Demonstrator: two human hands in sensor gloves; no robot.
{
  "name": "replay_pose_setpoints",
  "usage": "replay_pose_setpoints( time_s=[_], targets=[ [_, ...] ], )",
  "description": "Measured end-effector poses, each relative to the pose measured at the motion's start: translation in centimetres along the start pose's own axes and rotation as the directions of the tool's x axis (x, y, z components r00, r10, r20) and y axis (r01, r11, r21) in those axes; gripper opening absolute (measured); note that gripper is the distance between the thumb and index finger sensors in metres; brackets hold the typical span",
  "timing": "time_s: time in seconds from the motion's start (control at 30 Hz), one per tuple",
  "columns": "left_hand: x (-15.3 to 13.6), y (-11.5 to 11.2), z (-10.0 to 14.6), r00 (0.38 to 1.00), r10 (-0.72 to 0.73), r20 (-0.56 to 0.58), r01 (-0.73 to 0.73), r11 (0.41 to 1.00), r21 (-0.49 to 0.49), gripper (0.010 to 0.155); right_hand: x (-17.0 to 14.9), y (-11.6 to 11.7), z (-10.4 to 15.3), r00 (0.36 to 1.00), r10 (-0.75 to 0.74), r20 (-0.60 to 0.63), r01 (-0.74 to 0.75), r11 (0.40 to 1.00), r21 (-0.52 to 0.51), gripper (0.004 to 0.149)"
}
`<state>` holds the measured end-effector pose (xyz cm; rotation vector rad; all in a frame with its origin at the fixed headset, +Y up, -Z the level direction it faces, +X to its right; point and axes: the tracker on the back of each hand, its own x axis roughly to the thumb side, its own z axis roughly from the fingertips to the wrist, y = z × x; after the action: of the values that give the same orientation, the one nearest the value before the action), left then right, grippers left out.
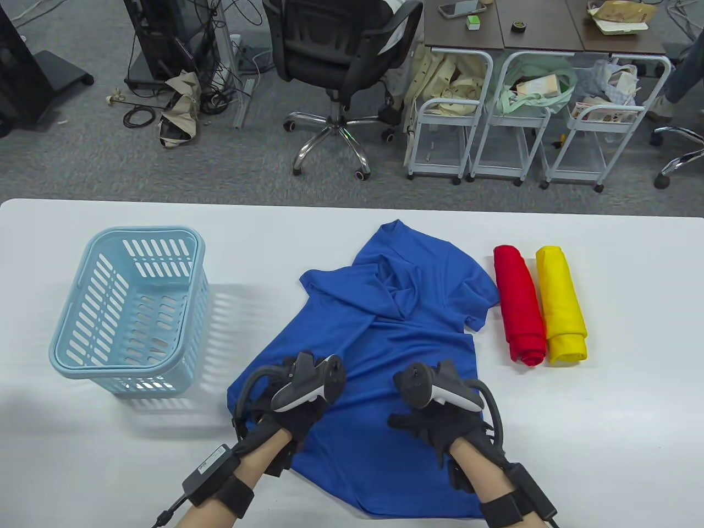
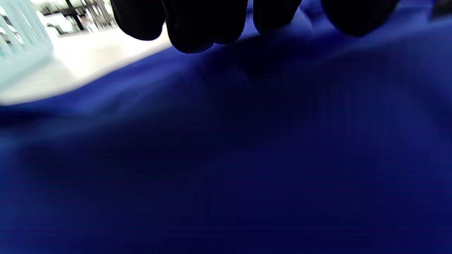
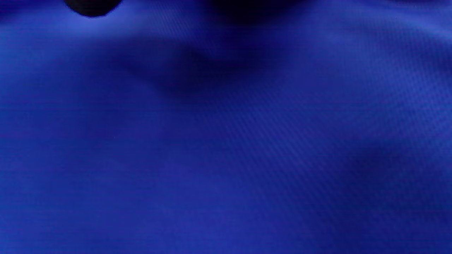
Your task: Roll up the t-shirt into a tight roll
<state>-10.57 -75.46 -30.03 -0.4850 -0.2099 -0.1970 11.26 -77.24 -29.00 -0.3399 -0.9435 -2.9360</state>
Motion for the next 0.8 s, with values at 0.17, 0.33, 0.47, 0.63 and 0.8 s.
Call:
replay_pose_setpoints(
  time_s=[0.17,0.33,0.47,0.63,0.8],
  targets=[
    [-5.0,-2.3,1.4,0.995,0.055,0.086,-0.045,0.992,-0.117,0.081,-3.1,-0.8,-1.3,0.99,-0.101,-0.103,0.1,0.995,-0.012,0.082],
    [-10.6,-3.9,4.6,0.997,-0.021,0.08,0.038,0.975,-0.219,0.094,-3.9,-1.1,-1.5,0.983,-0.141,-0.117,0.14,0.99,-0.014,0.082],
    [-9.3,-1.8,5.8,0.991,-0.012,0.132,0.032,0.989,-0.147,0.078,-4.0,-1.1,-1.5,0.983,-0.154,-0.104,0.153,0.988,-0.013,0.083],
    [-6.1,1.0,5.0,0.966,0.141,0.215,-0.135,0.99,-0.041,0.061,-4.7,-0.8,-1.0,0.98,-0.175,-0.092,0.175,0.985,-0.012,0.084],
    [-5.8,-2.6,-1.3,0.999,0.033,0.04,-0.023,0.977,-0.212,0.075,-4.8,-1.0,1.4,0.995,-0.015,-0.098,0.021,0.998,0.063,0.094]
  ],
)
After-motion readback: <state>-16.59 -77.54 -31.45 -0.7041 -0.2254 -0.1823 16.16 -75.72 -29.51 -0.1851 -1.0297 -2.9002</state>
